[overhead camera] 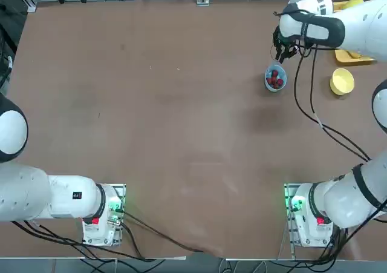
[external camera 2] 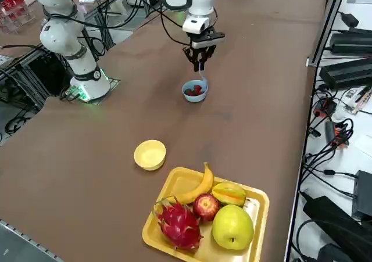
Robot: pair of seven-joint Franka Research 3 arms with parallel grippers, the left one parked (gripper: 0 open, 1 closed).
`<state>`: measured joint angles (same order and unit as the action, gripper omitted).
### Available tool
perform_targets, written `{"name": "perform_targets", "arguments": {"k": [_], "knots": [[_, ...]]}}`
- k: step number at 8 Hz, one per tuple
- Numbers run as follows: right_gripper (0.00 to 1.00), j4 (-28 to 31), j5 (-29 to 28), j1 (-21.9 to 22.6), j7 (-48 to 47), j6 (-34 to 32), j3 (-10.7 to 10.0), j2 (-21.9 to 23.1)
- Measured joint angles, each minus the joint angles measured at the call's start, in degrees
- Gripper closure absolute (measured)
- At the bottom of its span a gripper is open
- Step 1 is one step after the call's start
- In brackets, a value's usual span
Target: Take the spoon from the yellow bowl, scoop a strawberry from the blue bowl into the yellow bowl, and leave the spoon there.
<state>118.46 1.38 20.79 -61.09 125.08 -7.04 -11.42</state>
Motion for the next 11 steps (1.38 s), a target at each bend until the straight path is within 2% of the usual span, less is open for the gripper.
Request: {"name": "perform_targets", "arguments": {"k": [11], "knots": [[0.89,2.52,-0.01,0.36,-1.85,3.09,0.00,-0.06]]}}
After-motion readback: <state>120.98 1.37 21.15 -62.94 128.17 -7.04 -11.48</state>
